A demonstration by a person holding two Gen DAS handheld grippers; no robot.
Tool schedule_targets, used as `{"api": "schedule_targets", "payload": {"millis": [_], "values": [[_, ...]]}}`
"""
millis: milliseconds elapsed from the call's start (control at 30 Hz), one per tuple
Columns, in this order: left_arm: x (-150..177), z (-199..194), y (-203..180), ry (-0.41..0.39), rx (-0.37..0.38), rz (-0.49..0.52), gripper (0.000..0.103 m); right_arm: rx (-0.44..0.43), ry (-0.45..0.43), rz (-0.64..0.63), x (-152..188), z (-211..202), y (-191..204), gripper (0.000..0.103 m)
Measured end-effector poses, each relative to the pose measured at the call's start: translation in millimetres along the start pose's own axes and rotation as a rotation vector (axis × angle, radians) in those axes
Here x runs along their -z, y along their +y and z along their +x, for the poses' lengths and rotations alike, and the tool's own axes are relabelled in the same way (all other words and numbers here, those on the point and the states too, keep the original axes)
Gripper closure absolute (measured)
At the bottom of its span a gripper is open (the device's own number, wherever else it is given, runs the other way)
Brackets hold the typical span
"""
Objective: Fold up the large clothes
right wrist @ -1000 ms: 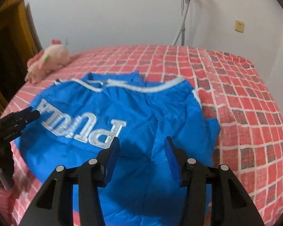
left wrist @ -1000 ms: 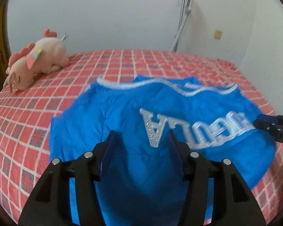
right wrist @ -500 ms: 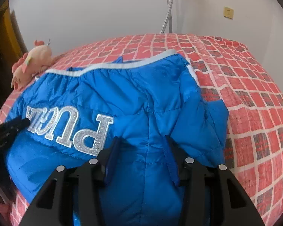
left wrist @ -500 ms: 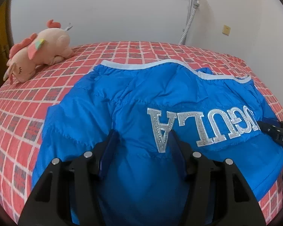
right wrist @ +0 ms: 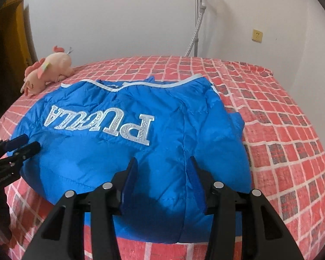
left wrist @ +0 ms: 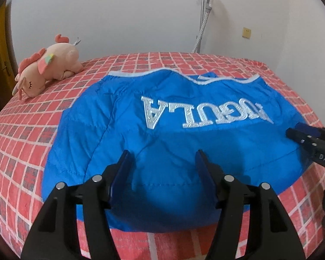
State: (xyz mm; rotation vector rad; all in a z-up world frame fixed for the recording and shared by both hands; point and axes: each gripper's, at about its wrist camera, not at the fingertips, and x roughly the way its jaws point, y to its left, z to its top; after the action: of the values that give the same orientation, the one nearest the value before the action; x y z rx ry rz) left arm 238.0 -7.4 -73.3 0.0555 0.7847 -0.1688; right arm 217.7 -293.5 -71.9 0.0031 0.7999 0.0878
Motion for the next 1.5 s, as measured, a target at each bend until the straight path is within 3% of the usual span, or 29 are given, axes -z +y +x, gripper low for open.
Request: {"api": "schedule_targets", "payload": {"millis": [467, 1000, 1133, 1233, 1300, 1367, 1500], "values": [[10, 24, -4, 0.031, -0.025, 0.044, 0.041, 0.096, -0.026, -0.052, 17, 25, 13, 0.055], [9, 21, -6, 0.028, -0.025, 0.058, 0.042, 0.108, -0.038, -0.050, 17, 22, 15, 0.055], [2, 14, -1, 0.053, 0.008, 0.030, 0.041, 0.091, -0.028, -0.044, 12, 14, 13, 0.054], [-10, 1, 14, 0.052, 0.042, -0.018, 0.033, 0.004, -0.010, 0.003, 1, 0, 0, 0.047], [-20, -14, 32, 0.017, 0.016, -0.048, 0.029, -0.047, 0.000, 0.082, -9, -10, -21, 0.044], [-28, -25, 50, -0.013, -0.022, -0.079, 0.016, -0.075, 0.008, 0.128, -16, -16, -40, 0.039], [-43, -25, 95, 0.033, -0.076, -0.117, 0.015, -0.067, 0.044, 0.175, -33, -17, -77, 0.025]]}}
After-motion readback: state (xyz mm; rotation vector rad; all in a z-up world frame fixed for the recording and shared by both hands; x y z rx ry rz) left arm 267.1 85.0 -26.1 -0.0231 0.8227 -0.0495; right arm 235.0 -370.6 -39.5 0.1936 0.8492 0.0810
